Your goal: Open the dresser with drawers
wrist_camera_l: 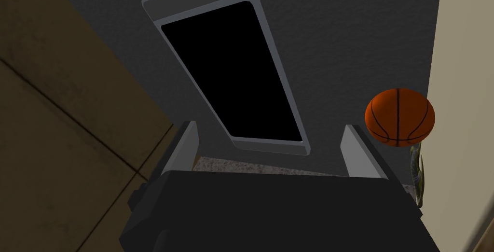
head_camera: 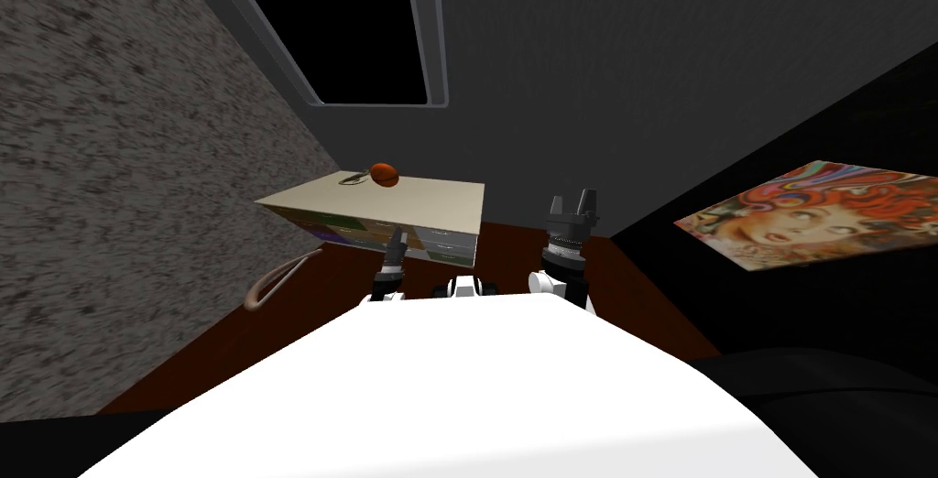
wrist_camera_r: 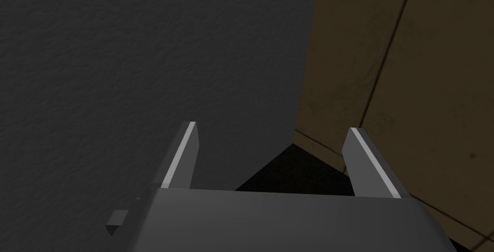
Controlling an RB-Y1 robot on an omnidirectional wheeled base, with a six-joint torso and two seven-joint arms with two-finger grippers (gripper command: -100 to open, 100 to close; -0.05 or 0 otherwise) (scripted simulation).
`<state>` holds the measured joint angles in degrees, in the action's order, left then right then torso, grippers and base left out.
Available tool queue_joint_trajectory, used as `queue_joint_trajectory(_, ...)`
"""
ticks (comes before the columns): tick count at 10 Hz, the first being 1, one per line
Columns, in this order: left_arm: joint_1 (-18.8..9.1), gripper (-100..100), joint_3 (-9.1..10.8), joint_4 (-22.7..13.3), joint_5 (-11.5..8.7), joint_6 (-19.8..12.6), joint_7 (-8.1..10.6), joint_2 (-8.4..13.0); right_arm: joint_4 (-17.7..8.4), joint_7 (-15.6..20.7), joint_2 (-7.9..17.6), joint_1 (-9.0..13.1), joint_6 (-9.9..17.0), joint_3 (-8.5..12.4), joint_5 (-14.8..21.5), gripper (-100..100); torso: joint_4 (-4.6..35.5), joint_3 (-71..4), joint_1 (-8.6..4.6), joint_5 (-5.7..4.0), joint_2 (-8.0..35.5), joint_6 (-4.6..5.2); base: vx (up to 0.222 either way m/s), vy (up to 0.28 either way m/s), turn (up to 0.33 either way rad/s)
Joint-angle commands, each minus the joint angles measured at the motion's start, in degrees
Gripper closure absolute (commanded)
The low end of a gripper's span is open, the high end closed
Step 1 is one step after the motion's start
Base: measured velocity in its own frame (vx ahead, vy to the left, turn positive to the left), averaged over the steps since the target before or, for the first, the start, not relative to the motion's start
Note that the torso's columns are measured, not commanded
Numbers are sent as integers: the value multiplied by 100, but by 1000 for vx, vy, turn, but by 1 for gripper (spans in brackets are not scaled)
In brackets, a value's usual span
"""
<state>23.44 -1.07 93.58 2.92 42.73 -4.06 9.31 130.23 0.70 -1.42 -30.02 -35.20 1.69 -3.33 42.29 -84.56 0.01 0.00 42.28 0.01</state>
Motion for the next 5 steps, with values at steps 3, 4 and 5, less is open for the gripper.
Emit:
queue_joint_trajectory(3, -144, -100, -50, -792, 34, 244, -73, 22, 0, 0, 0, 0, 0, 0, 0, 0, -3, -6, -4, -1, -10, 0, 79, 4, -40)
queue_joint_trajectory(4, -192, -100, -76, -986, 50, 345, -106, 21, 0, 0, 0, 0, 0, 0, 0, 0, -2, -4, -6, -2, -3, -2, 89, 10, -33)
queue_joint_trajectory(5, -192, -100, -76, -1087, 50, 345, -106, 21, 0, 0, 0, 0, 0, 0, 0, 0, -1, -2, 0, 0, -3, 0, 67, 16, -23)
